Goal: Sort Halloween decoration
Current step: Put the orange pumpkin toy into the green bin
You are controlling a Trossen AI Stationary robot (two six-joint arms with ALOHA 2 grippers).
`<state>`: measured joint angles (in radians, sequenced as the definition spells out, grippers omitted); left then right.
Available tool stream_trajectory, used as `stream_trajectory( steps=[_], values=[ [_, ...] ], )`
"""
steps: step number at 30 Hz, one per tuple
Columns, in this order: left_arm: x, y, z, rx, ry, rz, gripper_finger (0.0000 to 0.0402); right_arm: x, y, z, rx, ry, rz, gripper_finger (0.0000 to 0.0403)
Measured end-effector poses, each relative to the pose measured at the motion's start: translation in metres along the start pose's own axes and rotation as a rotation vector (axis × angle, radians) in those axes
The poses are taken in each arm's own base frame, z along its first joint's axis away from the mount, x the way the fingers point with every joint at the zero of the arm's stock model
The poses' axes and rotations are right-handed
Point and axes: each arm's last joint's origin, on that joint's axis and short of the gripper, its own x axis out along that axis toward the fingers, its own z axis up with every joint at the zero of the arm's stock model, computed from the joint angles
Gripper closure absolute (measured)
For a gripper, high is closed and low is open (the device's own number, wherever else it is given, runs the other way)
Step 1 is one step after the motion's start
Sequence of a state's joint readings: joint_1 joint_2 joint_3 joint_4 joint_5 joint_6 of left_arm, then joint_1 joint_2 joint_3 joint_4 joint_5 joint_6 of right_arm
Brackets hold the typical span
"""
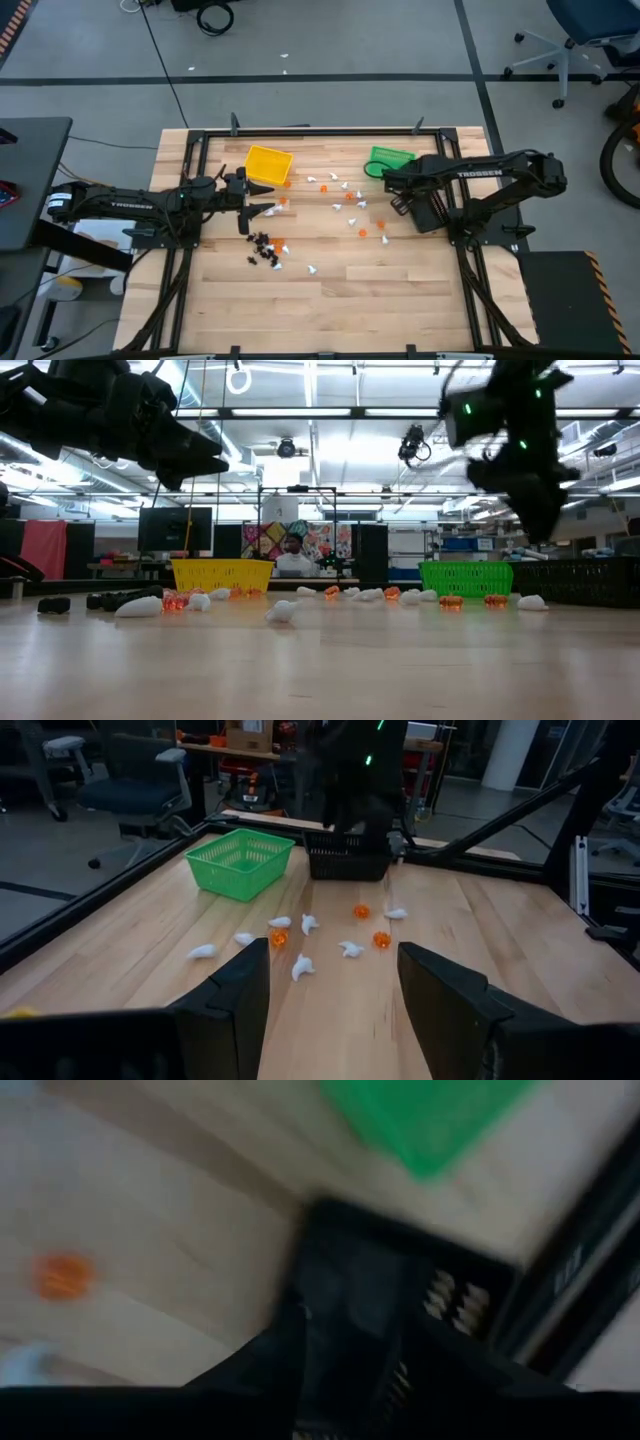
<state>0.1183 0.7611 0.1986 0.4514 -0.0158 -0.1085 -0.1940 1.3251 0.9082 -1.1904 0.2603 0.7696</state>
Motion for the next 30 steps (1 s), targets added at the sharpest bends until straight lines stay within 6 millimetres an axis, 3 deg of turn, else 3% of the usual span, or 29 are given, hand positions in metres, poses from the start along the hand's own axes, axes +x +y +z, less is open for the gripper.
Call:
stream_trajectory(
  steps=[5,11,15,22,26,30],
  values=[
    [0.0,0.0,-0.002,0.0,0.017,0.002,0.0205,-0.027,0.024,0.009,-0.107,-0.245,0.094,0.0235],
    [0.0,0.001,-0.006,-0.003,0.058,0.006,0.0205,-0.038,0.061,0.009,-0.253,-0.515,0.302,0.0235],
    [0.0,0.001,-0.006,-0.01,0.059,0.007,0.0205,-0.026,0.081,0.001,-0.297,-0.572,0.372,0.0235],
    [0.0,0.0,-0.005,-0.01,0.05,0.005,0.0205,0.01,0.114,-0.014,-0.324,-0.326,0.41,0.0227],
    [0.0,0.0,-0.004,0.002,0.039,0.004,0.0205,0.026,0.13,-0.017,-0.386,-0.281,0.355,0.0226],
    [0.0,0.0,-0.004,0.001,0.04,0.004,0.0205,0.037,0.137,-0.024,-0.404,-0.359,0.279,0.0225]
  ],
)
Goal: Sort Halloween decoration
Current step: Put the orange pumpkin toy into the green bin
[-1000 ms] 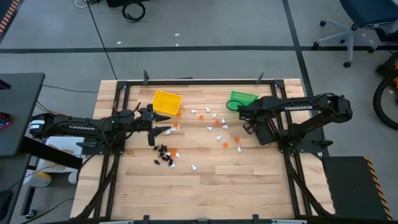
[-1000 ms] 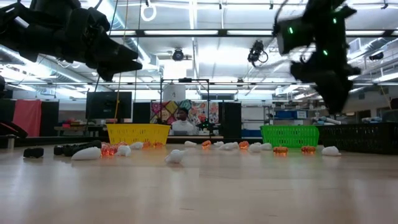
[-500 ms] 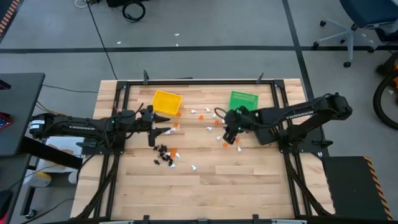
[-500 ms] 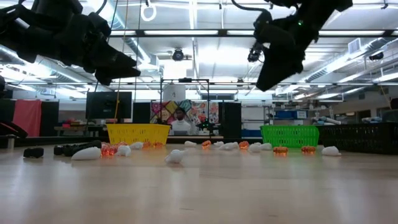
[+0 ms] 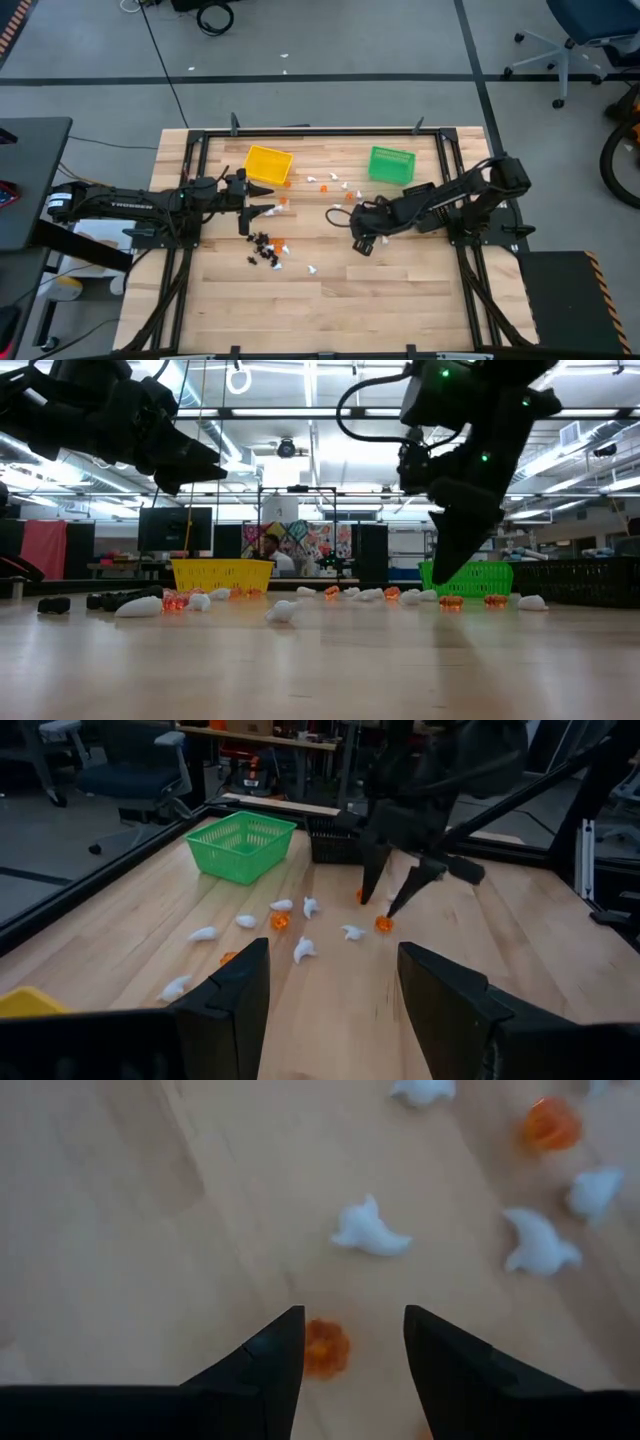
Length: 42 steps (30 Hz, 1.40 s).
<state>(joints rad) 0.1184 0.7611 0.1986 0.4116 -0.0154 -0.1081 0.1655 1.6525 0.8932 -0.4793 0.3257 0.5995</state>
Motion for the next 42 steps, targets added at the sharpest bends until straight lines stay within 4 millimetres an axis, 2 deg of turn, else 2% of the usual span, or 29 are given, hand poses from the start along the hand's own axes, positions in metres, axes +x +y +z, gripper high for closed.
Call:
stream_trajectory(
  steps=[10,20,33,42],
  values=[
    [0.0,0.0,0.0,0.0,-0.004,-0.001,0.0205,0.009,0.008,-0.024,0.046,-0.117,0.091,0.0224],
    [0.0,0.0,0.001,-0.002,-0.012,-0.002,0.0205,0.019,0.001,-0.041,0.063,-0.117,0.091,0.023],
    [0.0,0.0,0.001,-0.009,-0.012,-0.002,0.0205,0.019,0.0,-0.042,0.019,-0.11,0.088,0.0305],
    [0.0,0.0,0.001,-0.005,-0.011,-0.002,0.0205,0.014,0.003,-0.035,-0.03,-0.078,0.071,0.0308]
  ],
)
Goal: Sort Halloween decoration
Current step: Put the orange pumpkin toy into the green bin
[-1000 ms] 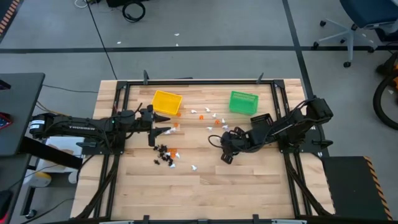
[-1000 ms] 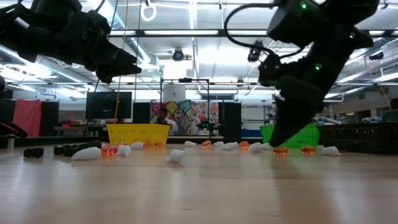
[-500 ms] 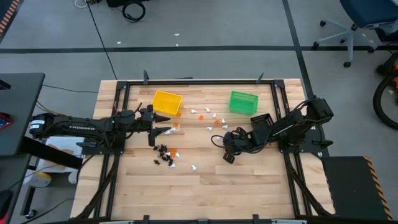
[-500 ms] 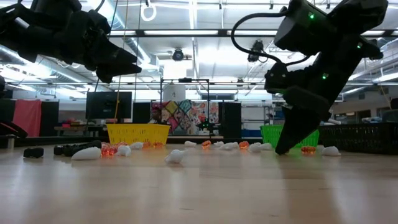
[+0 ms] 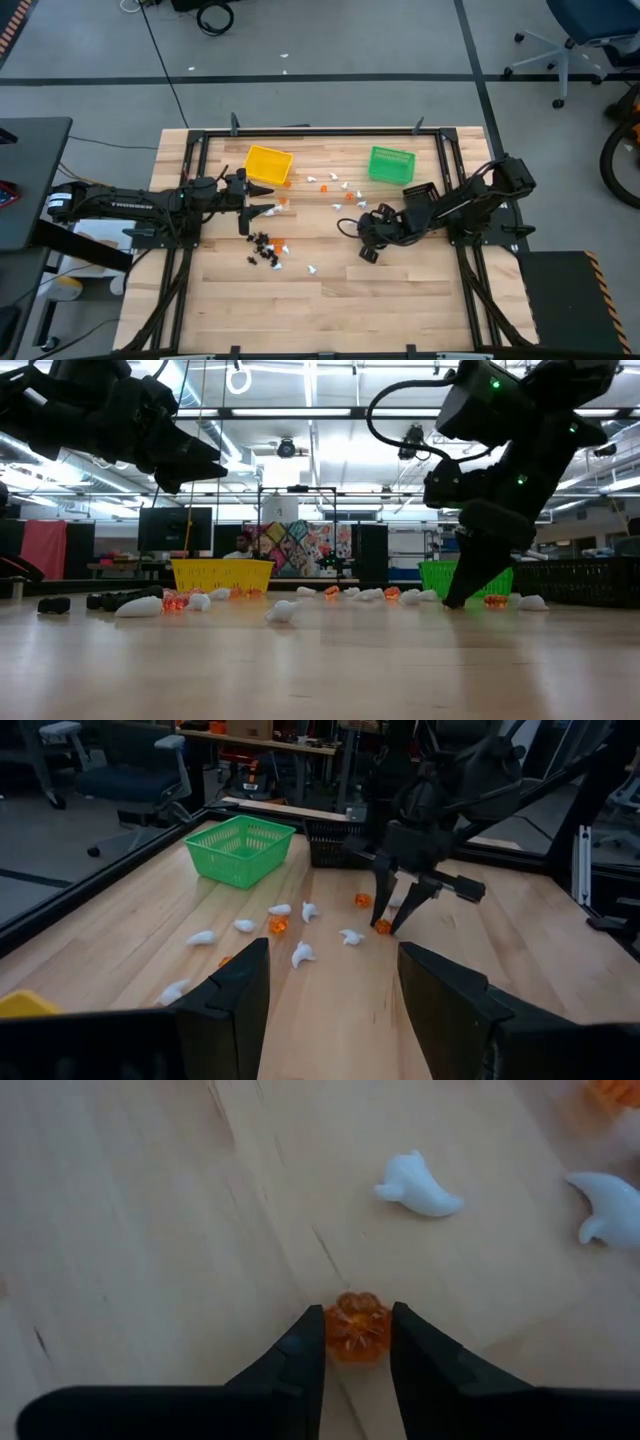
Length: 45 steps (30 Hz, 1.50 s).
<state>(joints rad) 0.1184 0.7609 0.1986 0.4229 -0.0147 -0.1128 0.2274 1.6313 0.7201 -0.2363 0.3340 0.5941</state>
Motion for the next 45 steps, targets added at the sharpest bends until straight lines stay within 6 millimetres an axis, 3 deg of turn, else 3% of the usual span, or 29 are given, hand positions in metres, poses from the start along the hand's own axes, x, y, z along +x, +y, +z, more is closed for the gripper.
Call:
stream_trajectory(
  steps=[9,15,26,34,39,45],
  values=[
    [0.0,0.0,0.0,0.002,0.0,0.0,0.0205,-0.018,0.003,0.034,-0.102,0.034,-0.07,0.0308],
    [0.0,0.0,0.0,0.009,0.0,0.0,0.0205,-0.031,-0.018,0.059,-0.144,0.082,-0.255,0.0304],
    [0.0,0.0,0.0,0.011,0.001,0.0,0.0205,-0.031,-0.09,0.092,-0.102,0.226,-0.373,0.0302],
    [0.0,0.0,0.0,0.012,0.001,0.001,0.0205,-0.041,-0.142,0.107,-0.045,0.183,-0.369,0.0302],
    [0.0,0.0,0.0,0.012,0.001,0.0,0.0205,-0.031,-0.18,0.108,-0.001,0.172,-0.331,0.0302],
    [0.0,0.0,0.0,0.012,0.0,0.0,0.0205,-0.01,-0.217,0.093,0.103,0.245,-0.251,0.0302]
  ],
)
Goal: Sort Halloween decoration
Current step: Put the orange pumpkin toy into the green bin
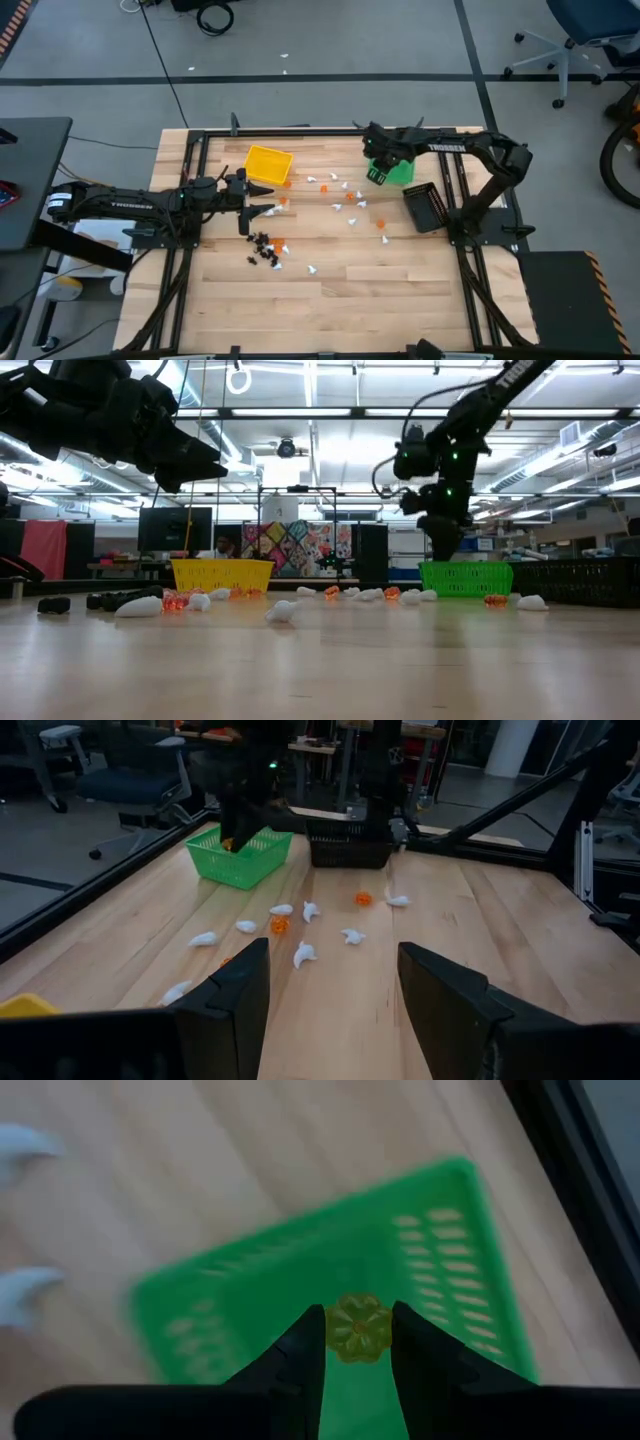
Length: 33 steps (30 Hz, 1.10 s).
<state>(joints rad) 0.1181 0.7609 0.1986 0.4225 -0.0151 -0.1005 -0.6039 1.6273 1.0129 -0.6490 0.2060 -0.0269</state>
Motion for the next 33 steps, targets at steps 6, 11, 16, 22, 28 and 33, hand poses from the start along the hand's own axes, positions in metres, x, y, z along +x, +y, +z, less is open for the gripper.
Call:
stream_trajectory(
  steps=[6,11,16,22,28,33],
  values=[
    [0.0,0.0,0.0,0.0,0.0,0.0,0.0205,0.006,-0.013,-0.002,0.055,0.016,0.079,0.0278],
    [0.0,0.0,0.0,0.001,0.0,0.0,0.0205,0.005,-0.015,-0.006,0.077,0.058,0.104,0.0224],
    [0.0,0.0,0.0,0.003,0.0,0.0,0.0205,-0.016,-0.01,-0.002,0.075,0.074,0.083,0.0209],
    [0.0,0.0,0.0,0.003,0.0,0.0,0.0205,-0.054,0.032,0.008,-0.008,-0.111,0.086,0.0213],
    [0.0,0.0,0.0,0.01,0.001,0.0,0.0205,-0.066,0.089,-0.001,-0.124,-0.142,0.118,0.0213],
    [0.0,0.0,0.0,0.012,0.001,0.001,0.0205,-0.059,0.12,-0.015,-0.094,-0.026,0.183,0.0213]
  ],
)
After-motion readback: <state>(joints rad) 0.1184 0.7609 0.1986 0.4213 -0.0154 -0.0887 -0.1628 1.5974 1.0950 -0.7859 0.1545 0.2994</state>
